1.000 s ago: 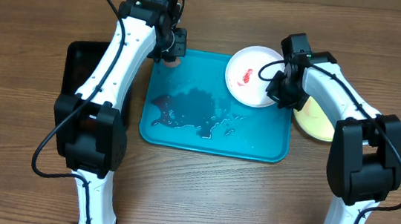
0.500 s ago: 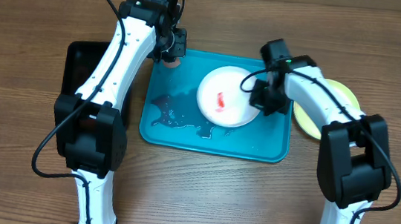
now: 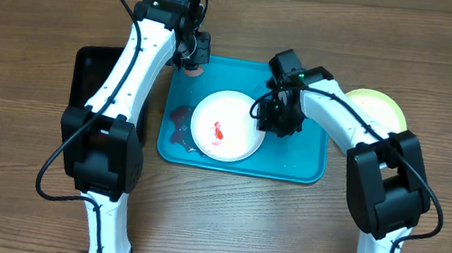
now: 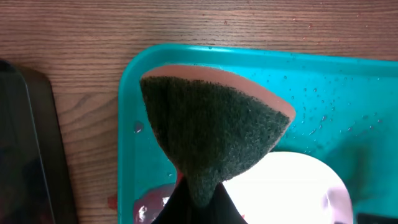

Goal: Clean dirty plates on tray and stack at the side
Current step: 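Drag the white plate toward the tray center and bring the sponge over it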

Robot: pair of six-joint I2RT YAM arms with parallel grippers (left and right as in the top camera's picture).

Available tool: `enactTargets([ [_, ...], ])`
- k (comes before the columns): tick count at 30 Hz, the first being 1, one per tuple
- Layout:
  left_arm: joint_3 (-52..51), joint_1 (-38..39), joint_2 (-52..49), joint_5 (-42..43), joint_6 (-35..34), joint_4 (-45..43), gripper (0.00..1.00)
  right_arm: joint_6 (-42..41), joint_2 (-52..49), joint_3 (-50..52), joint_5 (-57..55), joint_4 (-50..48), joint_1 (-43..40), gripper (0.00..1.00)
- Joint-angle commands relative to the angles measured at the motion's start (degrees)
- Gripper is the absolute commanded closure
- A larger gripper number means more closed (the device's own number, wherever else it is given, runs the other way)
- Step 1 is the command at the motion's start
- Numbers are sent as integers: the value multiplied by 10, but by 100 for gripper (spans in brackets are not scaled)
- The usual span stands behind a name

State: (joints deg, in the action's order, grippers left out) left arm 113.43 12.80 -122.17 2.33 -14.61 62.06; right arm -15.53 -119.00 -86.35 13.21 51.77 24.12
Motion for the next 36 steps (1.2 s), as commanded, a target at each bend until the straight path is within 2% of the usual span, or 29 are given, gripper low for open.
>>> enactTargets([
  [1, 10, 4, 3, 1, 9, -4, 96, 96, -7, -20, -18, -21, -3, 60],
  [3, 10, 4, 3, 0, 9, -4, 96, 102, -8, -20, -17, -31, -1, 62],
  [7, 10, 4, 3, 1, 9, -4, 96, 90, -8, -20, -16, -40, 4, 71],
  [16, 10, 4, 3, 2, 9, -4, 96, 45, -47, -20, 4, -47, 4, 77],
  [22, 10, 5, 3, 2, 9, -3, 96, -7, -48, -22, -8, -49, 3, 96],
  [29, -3, 26, 3, 2, 9, -10, 96, -181, -48, -20, -16, -68, 4, 96],
  [36, -106, 59, 3, -9, 9, -75, 96, -221, -49, -6, -43, -82, 18, 96],
])
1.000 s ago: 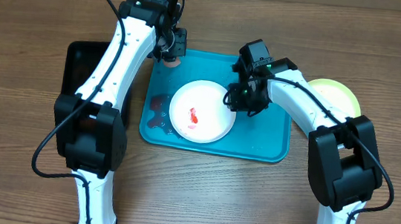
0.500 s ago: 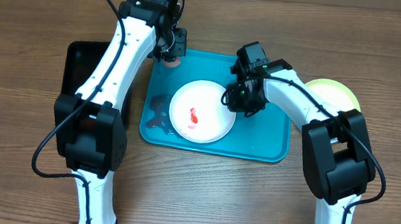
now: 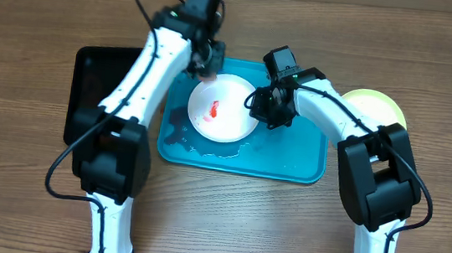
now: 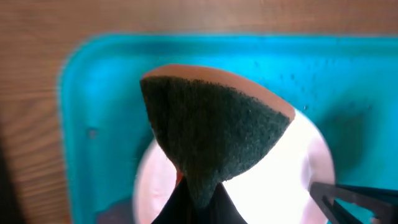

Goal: Clean dirty plates on tray and stack at the side
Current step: 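Drag the white plate toward the tray center and bring the sponge over it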

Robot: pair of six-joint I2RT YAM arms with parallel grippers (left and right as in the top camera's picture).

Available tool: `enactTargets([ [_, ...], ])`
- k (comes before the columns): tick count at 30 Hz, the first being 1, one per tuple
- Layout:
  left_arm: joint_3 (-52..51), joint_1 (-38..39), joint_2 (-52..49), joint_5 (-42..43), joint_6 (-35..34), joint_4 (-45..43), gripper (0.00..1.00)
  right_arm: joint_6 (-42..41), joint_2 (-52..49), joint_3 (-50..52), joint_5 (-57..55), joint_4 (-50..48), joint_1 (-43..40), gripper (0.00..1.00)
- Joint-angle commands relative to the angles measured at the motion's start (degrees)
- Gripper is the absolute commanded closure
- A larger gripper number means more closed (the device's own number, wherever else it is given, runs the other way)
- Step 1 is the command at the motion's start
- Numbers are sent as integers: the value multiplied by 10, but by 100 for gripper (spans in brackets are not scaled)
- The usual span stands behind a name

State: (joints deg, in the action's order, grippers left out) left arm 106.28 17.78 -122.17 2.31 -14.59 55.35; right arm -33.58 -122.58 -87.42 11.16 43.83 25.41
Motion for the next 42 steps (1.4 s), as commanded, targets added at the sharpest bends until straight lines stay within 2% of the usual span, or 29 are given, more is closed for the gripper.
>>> enactTargets([
  [1, -51, 12, 3, -13, 9, -17, 96, -40, -13, 5, -23, -3, 4, 96],
  [12, -174, 13, 3, -17, -5, -122, 96, -38, -13, 5, -23, -4, 2, 96],
  [20, -199, 25, -13, -7, -9, -124, 96, -38, -13, 5, -23, -4, 2, 96],
  [22, -199, 31, -21, 47, 16, -121, 96, -37, -13, 5, -21, -5, 2, 96],
  [26, -198, 52, -22, 215, 121, -115, 96, -37, -13, 5, -21, -5, 2, 96],
  [28, -195, 61, -22, 230, 134, -115, 96, -37, -13, 5, -21, -5, 2, 96],
  [32, -190, 70, -22, 144, 109, -135, 96, -37, -13, 5, -21, -5, 2, 96],
  [38, -190, 61, -22, -122, -8, -191, 96, -37, -13, 5, -21, -5, 2, 96],
  [42, -190, 54, -22, -261, -63, -200, 96, -37, -13, 5, -21, -3, 2, 96],
])
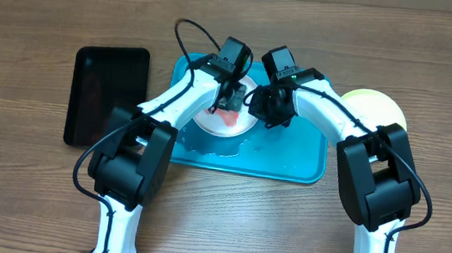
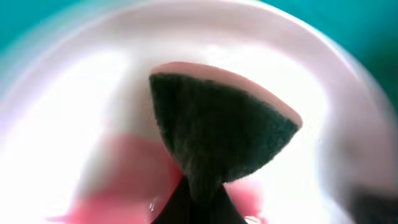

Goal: Clean dirty plates on tray and stack at the side
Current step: 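Drag the white plate toward the tray center and bring the sponge over it, then scrub the white plate with the sponge while the right gripper holds it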

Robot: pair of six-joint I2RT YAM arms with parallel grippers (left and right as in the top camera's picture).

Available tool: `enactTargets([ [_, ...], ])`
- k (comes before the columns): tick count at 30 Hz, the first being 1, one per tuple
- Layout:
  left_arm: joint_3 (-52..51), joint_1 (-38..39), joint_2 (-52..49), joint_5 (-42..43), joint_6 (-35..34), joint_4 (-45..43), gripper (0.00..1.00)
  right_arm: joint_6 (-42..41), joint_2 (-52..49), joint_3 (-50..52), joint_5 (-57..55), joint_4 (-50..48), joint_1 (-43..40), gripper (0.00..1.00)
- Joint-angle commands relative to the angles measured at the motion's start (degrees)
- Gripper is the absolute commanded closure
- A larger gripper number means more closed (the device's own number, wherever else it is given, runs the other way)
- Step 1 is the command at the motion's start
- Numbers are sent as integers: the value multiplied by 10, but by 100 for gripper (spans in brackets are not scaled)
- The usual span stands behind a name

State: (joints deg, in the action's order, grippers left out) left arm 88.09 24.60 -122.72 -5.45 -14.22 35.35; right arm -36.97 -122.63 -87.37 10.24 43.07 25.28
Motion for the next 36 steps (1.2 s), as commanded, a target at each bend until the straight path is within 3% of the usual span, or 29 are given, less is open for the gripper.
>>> enactTargets([
  [1, -8, -16, -17, -205, -76, 2, 96, -3, -13, 4, -12, 5, 3, 96],
  [4, -8, -18, -17, -210, -79, 17, 96, -3, -13, 4, -12, 5, 3, 96],
  [8, -9, -17, -17, -112, -49, 69, 96, -3, -13, 4, -12, 5, 3, 96],
  [11, -9, -17, -17, 30, 7, 112, 96, -3, -13, 4, -12, 5, 3, 96],
  [14, -9, -17, -17, 223, 130, 142, 96, -3, -13, 4, -12, 5, 3, 96],
  [16, -9, -17, -17, 291, 179, 152, 96, -3, -13, 4, -12, 5, 3, 96],
  [21, -9, -20, -17, 233, 130, 94, 96, -3, -13, 4, -12, 5, 3, 96],
  [27, -9, -30, -17, 22, -4, -19, 96, -3, -13, 4, -12, 7, 3, 96],
  [30, -9, -30, -17, -83, -54, -28, 96, -3, -13, 4, -12, 8, 3, 96],
  [33, -9, -29, -17, -95, -56, 12, 96, -1, -13, 4, -12, 8, 3, 96],
  [36, -9, -28, -17, -54, -54, 81, 96, -1, -13, 4, -12, 7, 3, 96],
])
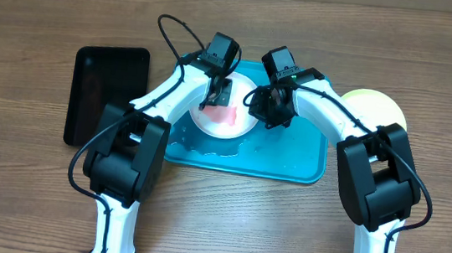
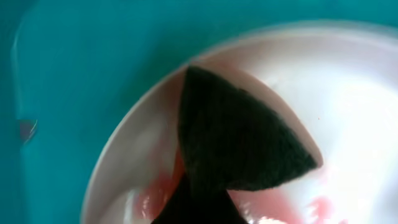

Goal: Clean dirty plates on tray and stack at the side
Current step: 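Scrub the white plate with the sponge while the right gripper holds it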

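A white plate (image 1: pixel 225 123) smeared pink sits in the teal tray (image 1: pixel 289 163). My left gripper (image 1: pixel 215 93) is shut on a dark green sponge (image 2: pixel 239 140) with an orange back, pressed into the plate (image 2: pixel 348 93) near its left rim. Pink smear (image 2: pixel 280 202) spreads around the sponge. My right gripper (image 1: pixel 268 112) sits at the plate's right rim; whether it grips the rim cannot be told. A pale green plate (image 1: pixel 377 107) lies on the table right of the tray.
A black tablet-like slab (image 1: pixel 105 90) lies left of the tray. Water pools on the tray floor (image 1: pixel 207 147) in front of the plate. Both arms cross over the tray's back half.
The left gripper with the sponge has shifted from the plate's middle toward its left, far rim. The red spot is now a wider pink smear. The right arm has not moved.
The sponge was held over the tray's back left corner, the plate bearing a small red spot. Then plate and sponge were nearer the back of the tray. Then the sponge was on the plate's red spot, and now it sits near the rim amid pink smear.
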Robot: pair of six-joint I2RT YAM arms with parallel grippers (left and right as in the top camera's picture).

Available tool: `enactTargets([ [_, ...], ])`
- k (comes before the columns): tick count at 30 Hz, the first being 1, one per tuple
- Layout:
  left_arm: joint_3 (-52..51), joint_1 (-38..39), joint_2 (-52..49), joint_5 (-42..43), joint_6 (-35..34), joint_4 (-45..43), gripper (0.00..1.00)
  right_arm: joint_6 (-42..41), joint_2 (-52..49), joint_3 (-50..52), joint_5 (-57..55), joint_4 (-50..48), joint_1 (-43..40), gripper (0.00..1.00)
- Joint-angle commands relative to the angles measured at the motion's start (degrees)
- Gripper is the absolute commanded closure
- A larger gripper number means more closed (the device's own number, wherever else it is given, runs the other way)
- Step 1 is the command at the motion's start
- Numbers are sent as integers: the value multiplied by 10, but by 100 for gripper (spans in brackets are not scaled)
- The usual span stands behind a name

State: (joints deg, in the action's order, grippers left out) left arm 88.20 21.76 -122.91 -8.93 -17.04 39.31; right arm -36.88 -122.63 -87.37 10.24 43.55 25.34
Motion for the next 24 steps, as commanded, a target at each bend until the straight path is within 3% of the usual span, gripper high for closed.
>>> enactTargets([
  [1, -10, 1, -15, 5, -18, 60, 96, -2, -13, 4, -12, 2, 2, 96],
  [7, -9, 1, -15, 257, 117, 112, 96, -2, -13, 4, -12, 0, 2, 96],
  [11, -9, 0, -15, 301, 131, 76, 96, -2, -13, 4, -12, 2, 2, 96],
  [16, -9, 0, -15, 253, 90, 0, 96, -2, -13, 4, -12, 1, 2, 96],
  [21, -9, 0, -15, 25, -44, -7, 96, -2, -13, 4, -12, 0, 2, 96],
  [24, -9, 0, -15, -38, -74, 27, 96, -2, -13, 4, -12, 0, 2, 96],
])
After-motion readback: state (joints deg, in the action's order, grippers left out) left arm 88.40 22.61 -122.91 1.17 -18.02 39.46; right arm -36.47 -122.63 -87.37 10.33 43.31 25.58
